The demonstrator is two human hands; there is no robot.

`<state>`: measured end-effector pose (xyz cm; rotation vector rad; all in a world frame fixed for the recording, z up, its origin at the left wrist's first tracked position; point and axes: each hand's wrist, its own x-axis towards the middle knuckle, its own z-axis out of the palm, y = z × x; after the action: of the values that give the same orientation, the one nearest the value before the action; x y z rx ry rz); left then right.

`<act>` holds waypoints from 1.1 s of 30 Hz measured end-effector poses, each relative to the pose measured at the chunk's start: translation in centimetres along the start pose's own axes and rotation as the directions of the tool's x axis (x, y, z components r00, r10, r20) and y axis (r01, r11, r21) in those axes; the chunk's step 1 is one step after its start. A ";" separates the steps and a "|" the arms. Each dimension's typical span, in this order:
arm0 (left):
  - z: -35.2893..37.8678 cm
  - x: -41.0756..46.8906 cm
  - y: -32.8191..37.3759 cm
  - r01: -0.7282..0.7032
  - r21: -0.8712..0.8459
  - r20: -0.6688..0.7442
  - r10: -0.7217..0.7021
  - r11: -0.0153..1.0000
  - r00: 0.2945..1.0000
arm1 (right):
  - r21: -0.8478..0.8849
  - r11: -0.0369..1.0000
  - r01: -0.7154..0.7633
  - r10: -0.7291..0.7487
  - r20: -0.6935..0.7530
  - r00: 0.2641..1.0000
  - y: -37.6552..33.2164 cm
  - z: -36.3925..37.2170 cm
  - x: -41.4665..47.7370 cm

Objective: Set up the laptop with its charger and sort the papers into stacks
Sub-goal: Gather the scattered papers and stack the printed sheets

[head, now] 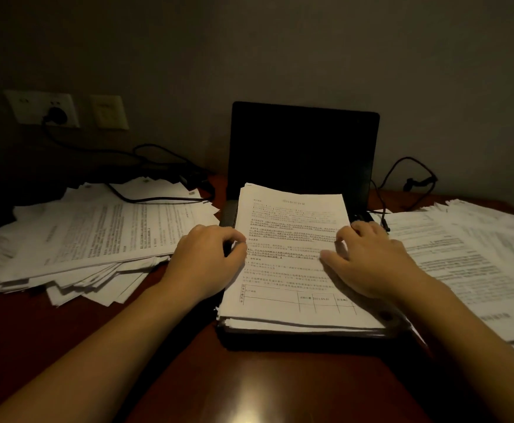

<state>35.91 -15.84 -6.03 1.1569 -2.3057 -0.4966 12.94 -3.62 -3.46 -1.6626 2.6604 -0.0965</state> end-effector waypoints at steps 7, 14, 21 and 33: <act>-1.5 0.5 -1.1 0.048 0.148 0.112 -0.065 0.988 0.992 | 0.085 0.957 0.277 -0.273 -0.052 0.960 -5.9 0.2 1.3; -6.4 2.9 -8.1 0.175 0.439 0.091 -0.237 0.881 0.967 | 0.029 0.902 0.431 -0.430 -0.039 0.902 -13.5 0.4 4.7; -9.0 0.7 -14.6 0.253 0.501 0.193 -0.391 0.828 0.900 | 0.081 0.803 0.590 -0.594 0.040 0.803 -20.8 0.9 7.1; -12.2 -6.0 -14.4 0.120 0.429 0.310 -0.271 0.895 0.911 | 0.261 0.762 0.592 -0.635 0.125 0.762 -26.8 3.2 13.4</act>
<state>55.16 -20.32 -5.44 1.6294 -2.7090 -0.3350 31.24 -27.58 -4.82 -2.2496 1.7781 -0.1803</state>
